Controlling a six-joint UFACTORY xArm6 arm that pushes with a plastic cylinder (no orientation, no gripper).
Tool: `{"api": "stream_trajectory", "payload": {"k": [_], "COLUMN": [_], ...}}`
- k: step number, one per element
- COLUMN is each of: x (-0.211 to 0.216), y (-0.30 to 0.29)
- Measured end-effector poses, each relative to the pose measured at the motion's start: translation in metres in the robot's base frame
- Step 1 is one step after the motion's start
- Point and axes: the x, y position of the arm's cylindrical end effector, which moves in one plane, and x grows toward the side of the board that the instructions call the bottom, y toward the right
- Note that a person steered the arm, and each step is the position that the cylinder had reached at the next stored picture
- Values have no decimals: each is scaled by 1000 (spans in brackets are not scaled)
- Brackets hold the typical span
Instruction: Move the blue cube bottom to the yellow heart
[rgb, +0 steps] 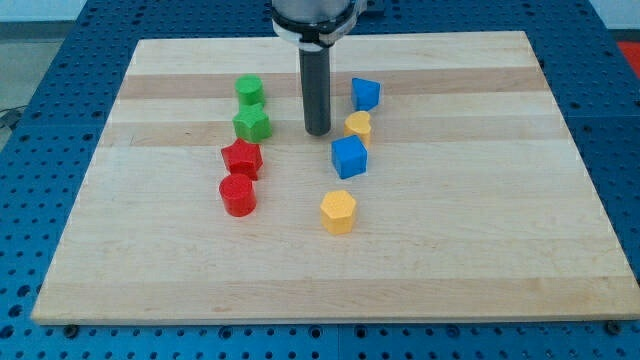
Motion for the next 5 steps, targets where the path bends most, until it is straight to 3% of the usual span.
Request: {"api": "stream_trajectory", "payload": {"k": [2,5], "x": [34,40], "y": [0,16]}}
